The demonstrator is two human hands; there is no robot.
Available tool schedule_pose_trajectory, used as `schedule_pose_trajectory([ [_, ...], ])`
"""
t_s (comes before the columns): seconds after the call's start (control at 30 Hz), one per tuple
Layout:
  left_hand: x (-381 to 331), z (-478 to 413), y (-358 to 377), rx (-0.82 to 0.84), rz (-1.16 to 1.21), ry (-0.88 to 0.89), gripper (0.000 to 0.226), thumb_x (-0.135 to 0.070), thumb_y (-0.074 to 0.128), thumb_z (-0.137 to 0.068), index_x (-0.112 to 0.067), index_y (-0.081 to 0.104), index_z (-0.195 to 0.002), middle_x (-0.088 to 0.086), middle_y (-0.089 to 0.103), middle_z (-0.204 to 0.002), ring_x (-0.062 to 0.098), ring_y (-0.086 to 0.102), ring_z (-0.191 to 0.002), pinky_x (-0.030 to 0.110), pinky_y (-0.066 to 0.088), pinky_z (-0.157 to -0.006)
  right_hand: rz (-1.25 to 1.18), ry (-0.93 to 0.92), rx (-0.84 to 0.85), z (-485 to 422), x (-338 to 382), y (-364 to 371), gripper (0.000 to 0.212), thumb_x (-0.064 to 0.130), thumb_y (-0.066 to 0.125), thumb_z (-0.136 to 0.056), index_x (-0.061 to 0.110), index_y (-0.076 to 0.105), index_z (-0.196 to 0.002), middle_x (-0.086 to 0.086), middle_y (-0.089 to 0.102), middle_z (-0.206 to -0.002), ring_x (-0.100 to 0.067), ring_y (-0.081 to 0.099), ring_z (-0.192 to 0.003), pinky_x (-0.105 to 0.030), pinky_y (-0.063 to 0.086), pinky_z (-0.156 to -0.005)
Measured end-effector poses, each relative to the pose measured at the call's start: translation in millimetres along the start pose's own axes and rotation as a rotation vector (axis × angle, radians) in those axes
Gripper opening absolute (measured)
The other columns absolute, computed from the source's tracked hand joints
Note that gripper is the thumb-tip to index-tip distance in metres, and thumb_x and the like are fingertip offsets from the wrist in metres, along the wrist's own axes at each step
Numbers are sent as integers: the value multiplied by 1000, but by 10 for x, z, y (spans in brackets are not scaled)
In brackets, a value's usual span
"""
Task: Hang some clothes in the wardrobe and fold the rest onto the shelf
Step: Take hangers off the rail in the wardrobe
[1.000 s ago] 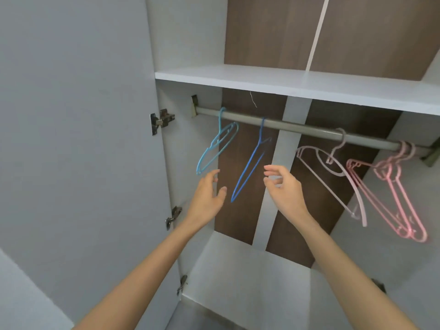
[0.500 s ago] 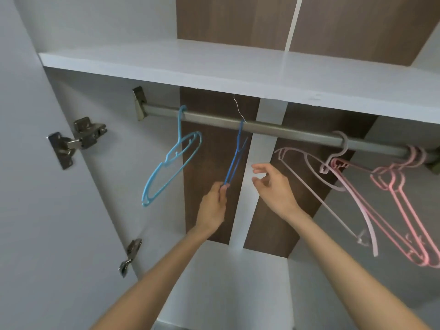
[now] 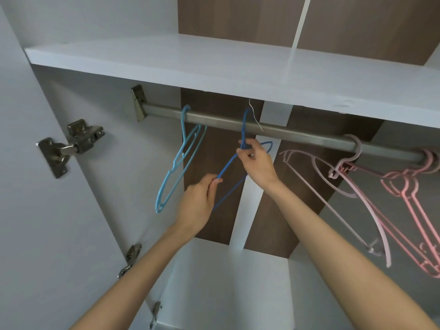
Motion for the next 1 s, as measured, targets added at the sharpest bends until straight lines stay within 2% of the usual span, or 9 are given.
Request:
schedule_pose_trajectory([
  [0.07, -66, 40, -64, -6, 6, 17, 26, -26, 44, -100, -14, 64, -112, -18, 49, -56, 6, 46, -42, 17, 30, -45, -24, -25, -11, 19, 71, -36, 26, 26, 53, -98, 16, 54, -122, 5, 63, -95, -11, 59, -91, -21, 44, -74],
  [0.2, -126, 227, -115, 12, 23, 17, 27, -29, 42, -100, -16, 62, -112, 2, 64, -69, 19, 57, -54, 41, 46, -55, -43, -60, 2, 158, 139, -57, 15, 22, 54, -97, 17, 56, -110, 2, 67, -89, -14, 63, -92, -17, 46, -72],
  [0.4, -128, 702, -312, -9, 48, -46, 21, -26, 46, -99, -19, 65, -103, -8, 51, -53, 12, 47, -46, 20, 32, -48, 60, -125, 62, 616, 223, -52, 7, 25, 52, -97, 21, 57, -100, 8, 68, -81, -10, 66, -87, -21, 47, -67],
  [0.5, -136, 1048, -434, 12, 23, -72, 19, -28, 46, -99, -23, 65, -97, -1, 52, -55, 12, 44, -49, 21, 30, -49, 158, -160, 100, 948, 248, -41, 8, 30, 51, -97, 25, 56, -93, 8, 70, -78, -7, 66, -82, -32, 52, -70],
  [0.6, -179, 1463, -570, 24, 31, -114, 20, -27, 47, -99, -22, 64, -90, -4, 42, -50, 9, 42, -49, 18, 31, -49, 197, -171, 157, 1358, 286, -12, 11, 31, 52, -96, 22, 58, -91, 2, 68, -73, -10, 67, -80, -38, 54, -73],
  [0.7, -201, 1964, -696, 47, 33, -163, 20, -30, 48, -98, -28, 63, -86, 0, 56, -61, 11, 47, -54, 25, 37, -56, 231, -192, 224, 1860, 325, 58, 21, 33, 51, -97, 15, 61, -91, -8, 66, -74, -21, 66, -77, -44, 54, -74],
  [0.77, -194, 2336, -778, 64, 50, -205, 19, -31, 48, -98, -29, 64, -88, -2, 58, -64, 12, 48, -56, 33, 41, -61, 259, -207, 266, 2201, 333, 123, 28, 35, 50, -97, 11, 63, -89, -9, 66, -74, -24, 65, -77, -46, 53, -76],
  [0.93, -184, 3263, -983, 151, 35, -308, 20, -30, 48, -98, -25, 67, -95, 5, 50, -61, 13, 41, -57, 32, 37, -59, 246, -183, 393, 3080, 272, 401, 33, 38, 48, -95, 9, 63, -88, -7, 66, -74, -26, 63, -77, -45, 50, -81],
  [1.0, -147, 3635, -1077, 191, 79, -362, 20, -26, 49, -98, -24, 68, -93, -4, 52, -63, 16, 45, -60, 31, 41, -63, 210, -141, 463, 3471, 239, 559, 27, 35, 50, -94, 13, 65, -88, -5, 68, -74, -22, 64, -76, -40, 50, -79],
])
Point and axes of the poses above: each hand's wrist, its own z-axis away from the middle knuckle, its own y-axis out of the palm, x = y × z, the point moved 8 cm from there along -z, towards the middle knuckle
